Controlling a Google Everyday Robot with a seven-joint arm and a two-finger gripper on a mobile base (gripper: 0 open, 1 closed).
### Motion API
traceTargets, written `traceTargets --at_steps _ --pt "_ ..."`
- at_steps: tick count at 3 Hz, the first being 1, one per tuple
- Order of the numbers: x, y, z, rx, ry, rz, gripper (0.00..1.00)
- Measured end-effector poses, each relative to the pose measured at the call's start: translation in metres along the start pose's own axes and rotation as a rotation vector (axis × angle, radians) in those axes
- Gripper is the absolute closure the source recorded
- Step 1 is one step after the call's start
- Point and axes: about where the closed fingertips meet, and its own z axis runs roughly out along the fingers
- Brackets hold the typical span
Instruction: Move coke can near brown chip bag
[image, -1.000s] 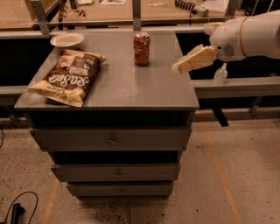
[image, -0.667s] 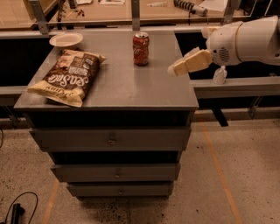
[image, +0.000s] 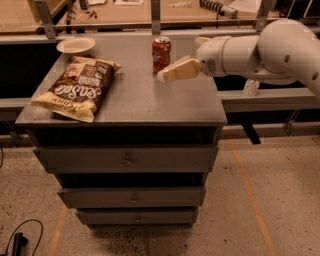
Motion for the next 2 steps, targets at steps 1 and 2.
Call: traceTargets --at_steps 1,2 --pt "0.016 -0.004 0.045 -0.001 -0.014 0.046 0.0" --pt "0.025 -0.025 0.076 0.04 -0.036 0.069 0.0"
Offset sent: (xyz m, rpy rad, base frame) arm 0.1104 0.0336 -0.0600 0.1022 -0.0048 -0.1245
